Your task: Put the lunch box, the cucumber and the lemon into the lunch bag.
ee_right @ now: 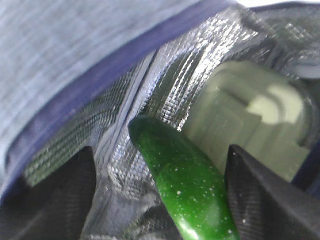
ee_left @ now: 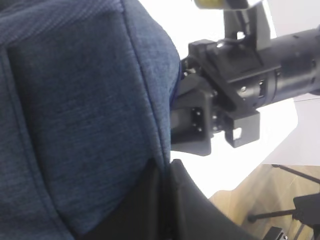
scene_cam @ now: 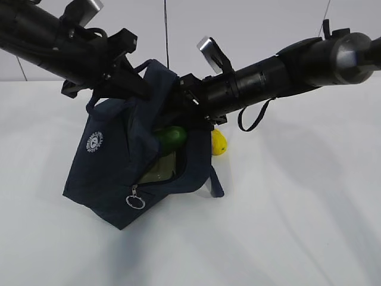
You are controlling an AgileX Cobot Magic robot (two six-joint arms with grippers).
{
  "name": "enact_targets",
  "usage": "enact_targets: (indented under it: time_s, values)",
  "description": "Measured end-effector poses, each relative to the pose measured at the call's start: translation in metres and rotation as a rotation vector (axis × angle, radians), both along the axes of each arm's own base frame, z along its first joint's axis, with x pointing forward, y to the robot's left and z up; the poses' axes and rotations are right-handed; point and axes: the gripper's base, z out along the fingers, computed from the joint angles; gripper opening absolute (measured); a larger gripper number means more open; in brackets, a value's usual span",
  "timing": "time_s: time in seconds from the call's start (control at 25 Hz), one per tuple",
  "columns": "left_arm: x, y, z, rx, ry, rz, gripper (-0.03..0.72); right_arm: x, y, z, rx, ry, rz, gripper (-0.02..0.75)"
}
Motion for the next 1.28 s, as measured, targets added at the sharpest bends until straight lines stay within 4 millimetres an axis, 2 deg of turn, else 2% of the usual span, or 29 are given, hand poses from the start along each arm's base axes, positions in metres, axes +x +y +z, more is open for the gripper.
enact_targets:
  time_s: [0.44, 0.68, 0.84, 1.12, 1.28]
  values:
    - [0.000, 0.000, 0.000, 0.000, -0.001, 0.002, -0.005, 0.002, -0.006, 0.002, -0.005, -0.042, 0.031, 0.604]
    - [0.000, -0.001, 0.002, -0.027, 0.004, 0.011, -0.005, 0.017, -0.014, 0.023, 0.011, -0.123, 0.008, 0.596]
    - [0.001, -0.001, 0.002, -0.031, 0.000, 0.011, -0.005, 0.018, -0.015, 0.033, -0.028, -0.175, 0.076, 0.594]
    - [0.000, -0.001, 0.001, -0.018, -0.007, -0.001, -0.005, 0.014, -0.027, 0.027, -0.163, -0.142, 0.164, 0.592]
    - [0.000, 0.001, -0.001, 0.028, -0.024, -0.021, -0.005, 0.018, -0.044, 0.026, -0.168, -0.113, 0.150, 0.592]
